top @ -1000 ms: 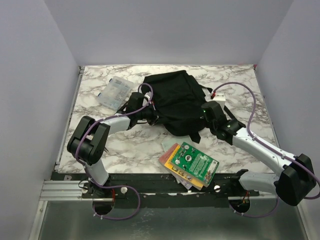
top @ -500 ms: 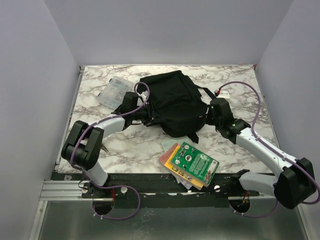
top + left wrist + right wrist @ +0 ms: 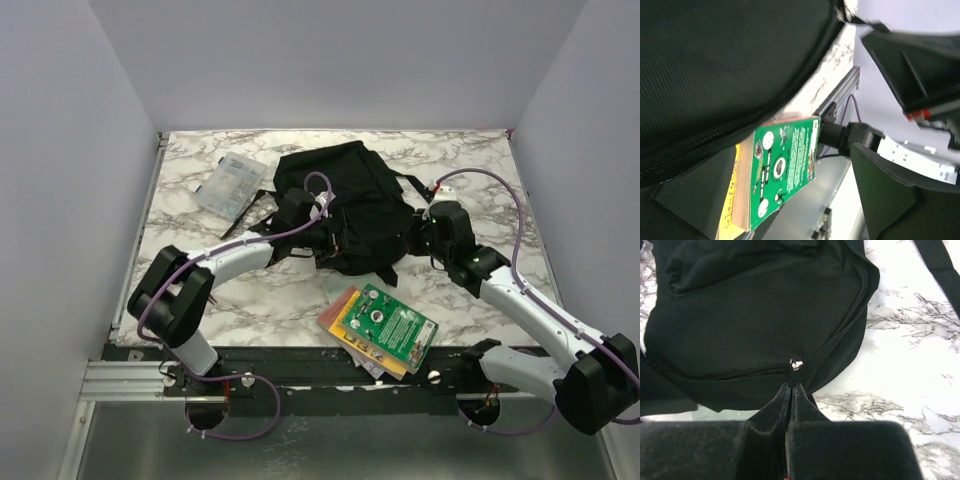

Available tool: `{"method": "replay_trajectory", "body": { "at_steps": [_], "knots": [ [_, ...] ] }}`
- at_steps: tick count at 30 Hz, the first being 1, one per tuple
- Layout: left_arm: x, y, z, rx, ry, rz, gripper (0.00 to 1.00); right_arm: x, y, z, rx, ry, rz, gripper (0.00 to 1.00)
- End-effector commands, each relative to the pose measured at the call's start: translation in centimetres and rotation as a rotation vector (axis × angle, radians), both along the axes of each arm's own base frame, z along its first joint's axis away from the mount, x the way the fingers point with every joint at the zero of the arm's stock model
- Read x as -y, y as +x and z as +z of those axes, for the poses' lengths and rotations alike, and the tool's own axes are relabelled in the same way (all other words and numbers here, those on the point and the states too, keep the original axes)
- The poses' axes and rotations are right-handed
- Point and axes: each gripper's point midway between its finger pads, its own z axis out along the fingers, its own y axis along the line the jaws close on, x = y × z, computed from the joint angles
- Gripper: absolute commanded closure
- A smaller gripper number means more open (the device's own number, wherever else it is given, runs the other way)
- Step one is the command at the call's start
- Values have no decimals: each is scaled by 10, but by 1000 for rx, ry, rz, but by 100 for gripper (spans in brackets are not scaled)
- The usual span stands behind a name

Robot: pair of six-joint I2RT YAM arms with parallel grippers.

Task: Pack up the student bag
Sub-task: Unzip the student bag at the center of the board.

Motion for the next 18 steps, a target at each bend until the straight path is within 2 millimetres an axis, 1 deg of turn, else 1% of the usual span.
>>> {"method": "replay_trajectory", "body": {
  "at_steps": [1, 4, 5, 6, 7, 8, 11, 14, 15, 16, 18],
  "knots": [
    [5, 32, -31, -107, 134, 120, 1, -10, -1, 16, 36, 46, 54, 100],
    [5, 50, -47, -79, 275, 92, 2, -11, -6, 19, 38, 63, 55, 100],
    [3, 56, -57, -70, 338, 70, 2, -11, -7, 22, 46, 67, 53, 100],
    [1, 59, -62, -56, 381, 52, 5, -9, -8, 23, 52, 67, 47, 99],
    [-4, 62, -68, -39, 431, 36, 10, -7, -8, 25, 58, 63, 36, 100],
    [-8, 65, -71, -10, 464, 24, 17, -4, -9, 27, 62, 56, 24, 100],
    [-26, 65, -82, 46, 564, 6, 45, 5, -7, 32, 79, 31, -17, 99],
    [-49, 59, -91, 92, 662, -14, 71, 15, -2, 30, 83, 13, -81, 100],
    [-56, 56, -93, 101, 686, -11, 88, 17, 0, 29, 82, 4, -98, 100],
    [-65, 51, -95, 106, 708, -6, 100, 19, 2, 26, 77, -6, -114, 100],
    [-79, 42, -99, 128, 734, 5, 100, 29, 7, 16, 57, -38, -185, 100]
  ]
}}
